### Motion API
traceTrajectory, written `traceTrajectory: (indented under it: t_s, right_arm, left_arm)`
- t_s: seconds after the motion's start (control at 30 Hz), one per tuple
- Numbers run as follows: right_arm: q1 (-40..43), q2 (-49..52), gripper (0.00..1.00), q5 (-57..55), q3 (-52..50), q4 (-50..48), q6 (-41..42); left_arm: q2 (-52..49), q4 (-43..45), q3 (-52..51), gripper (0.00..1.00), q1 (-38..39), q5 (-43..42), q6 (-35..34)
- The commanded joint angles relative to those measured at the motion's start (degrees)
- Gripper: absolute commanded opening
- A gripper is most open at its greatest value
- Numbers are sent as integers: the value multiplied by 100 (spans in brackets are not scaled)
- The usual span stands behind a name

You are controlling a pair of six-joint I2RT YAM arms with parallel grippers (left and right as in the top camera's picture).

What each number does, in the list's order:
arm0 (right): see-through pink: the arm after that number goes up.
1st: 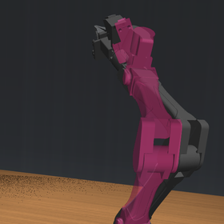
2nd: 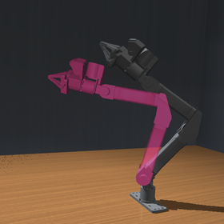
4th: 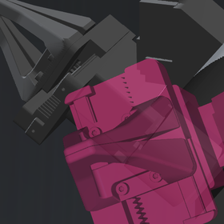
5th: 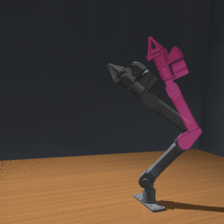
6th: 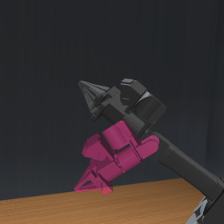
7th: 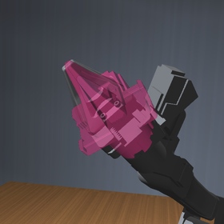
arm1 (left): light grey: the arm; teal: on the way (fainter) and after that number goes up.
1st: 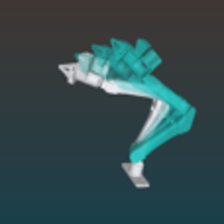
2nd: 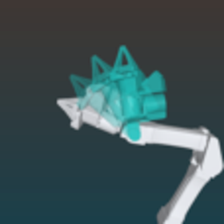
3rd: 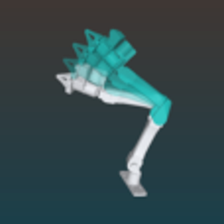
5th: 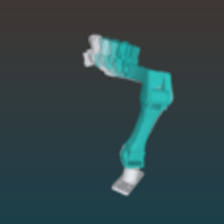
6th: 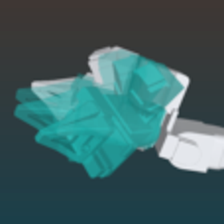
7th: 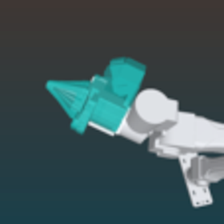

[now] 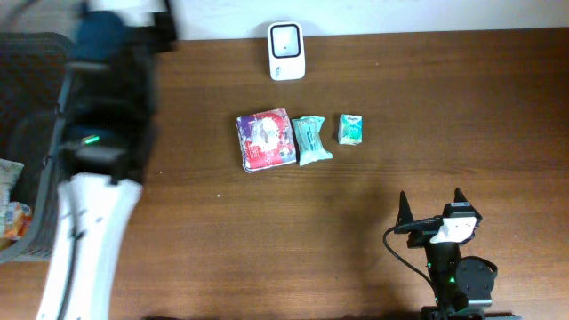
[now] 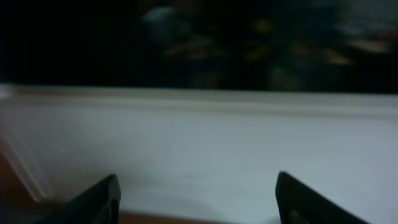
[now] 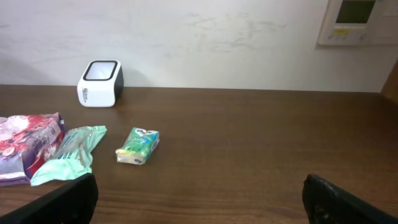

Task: Scan the item barcode
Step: 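Grasp the orange tissue pack in the basket with the left gripper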

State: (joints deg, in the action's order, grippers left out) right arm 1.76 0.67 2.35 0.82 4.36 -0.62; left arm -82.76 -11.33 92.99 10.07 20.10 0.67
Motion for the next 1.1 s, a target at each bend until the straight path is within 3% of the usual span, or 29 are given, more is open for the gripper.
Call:
traceTrajectory:
  t_s: [0.0, 0.1, 0.23, 0.27, 0.3, 0.4, 0.47, 0.77, 1.0, 1.07]
  right_arm:
    - [-31, -31, 99, -48, -50, 13, 20]
    - [-31, -31, 99, -48, -50, 13, 20]
    - [-31, -31, 99, -48, -50, 13, 20]
    - [-31, -31, 99, -48, -50, 13, 20]
    - [-31, -31, 99, -48, -50, 13, 20]
    - [-31, -31, 99, -48, -50, 13, 20]
    - [-31, -31, 99, -48, -50, 15, 20]
    - [-31, -31, 99, -48, -50, 13, 20]
    - [-31, -31, 99, -48, -50, 15, 20]
    - [-31, -31, 99, -48, -50, 13, 20]
  left_arm:
    - [151, -970, -7, 80, -1847, 435, 92]
    - [-376, -2190, -7, 79, -3482, 328, 249]
    - [-1248, -3274, -7, 75, -4815, -824, 678]
    - [-1464, -3467, -7, 68, -5003, -1073, 678]
    - [-1668, -3615, -7, 55, -5134, -1333, 678]
    - [-2472, -4358, -17, 70, -5274, -1327, 675]
    - [-2730, -4428, -17, 66, -5274, -1327, 671]
    - [-3445, -4203, -22, 75, -5477, -977, 651]
    - [-3467, -4127, -28, 67, -5536, -756, 649]
    - [-3467, -4129, -28, 65, -5536, -348, 498]
